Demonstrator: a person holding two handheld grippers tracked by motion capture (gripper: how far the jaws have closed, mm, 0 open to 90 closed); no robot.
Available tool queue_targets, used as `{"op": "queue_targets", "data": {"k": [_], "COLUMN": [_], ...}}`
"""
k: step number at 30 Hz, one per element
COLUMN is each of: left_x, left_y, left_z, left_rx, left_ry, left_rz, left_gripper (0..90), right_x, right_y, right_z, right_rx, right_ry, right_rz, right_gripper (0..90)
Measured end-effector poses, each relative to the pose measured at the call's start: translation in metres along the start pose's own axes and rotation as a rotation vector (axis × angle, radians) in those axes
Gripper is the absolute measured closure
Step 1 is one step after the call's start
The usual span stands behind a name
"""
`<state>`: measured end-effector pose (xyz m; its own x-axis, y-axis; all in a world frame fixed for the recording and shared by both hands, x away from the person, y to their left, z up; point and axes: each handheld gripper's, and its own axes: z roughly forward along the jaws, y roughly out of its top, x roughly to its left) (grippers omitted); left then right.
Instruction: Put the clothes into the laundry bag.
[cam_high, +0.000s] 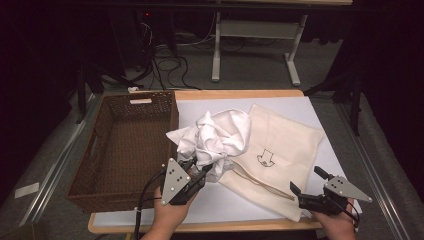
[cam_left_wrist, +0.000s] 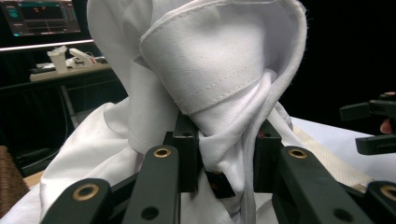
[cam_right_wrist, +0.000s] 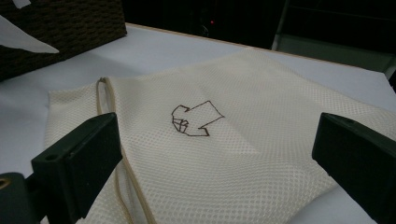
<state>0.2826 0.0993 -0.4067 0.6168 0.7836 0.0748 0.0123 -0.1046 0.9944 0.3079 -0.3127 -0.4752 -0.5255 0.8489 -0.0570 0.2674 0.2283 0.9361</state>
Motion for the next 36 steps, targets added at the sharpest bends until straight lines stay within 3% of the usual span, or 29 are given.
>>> {"op": "queue_targets", "data": {"k": [9, 16, 22, 32, 36], "left_x": [-0.012, -0.015, -0.019, -0.006, -0.003], "left_y": [-0.020, -0.039, -0.045, -0.046, -0.051], "left_z": [0.015, 0.016, 0.007, -0.015, -0.017], "left_rx": [0.060, 0.100, 0.117, 0.113, 0.124], "left_ry": [-0.054, -0.074, -0.058, -0.010, -0.003], "left_rz": [-0.022, -0.043, -0.032, -0.073, -0.090], "left_gripper": [70.5, 70.2, 70.1, 69.8, 69.5], "right_x": [0.001, 0.001, 0.002, 0.008, 0.015], "right_y": [0.000, 0.000, 0.001, 0.000, 0.005], "right_z": [-0.001, -0.001, 0.000, 0.005, 0.017], "right_rx": [0.001, 0.001, 0.002, 0.024, 0.053], "right_ry": [0.005, 0.007, 0.026, 0.079, 0.095], "right_rz": [0.000, -0.009, -0.017, -0.025, -0.020], "right_gripper": [2.2, 2.2, 2.4, 7.7, 14.1]}}
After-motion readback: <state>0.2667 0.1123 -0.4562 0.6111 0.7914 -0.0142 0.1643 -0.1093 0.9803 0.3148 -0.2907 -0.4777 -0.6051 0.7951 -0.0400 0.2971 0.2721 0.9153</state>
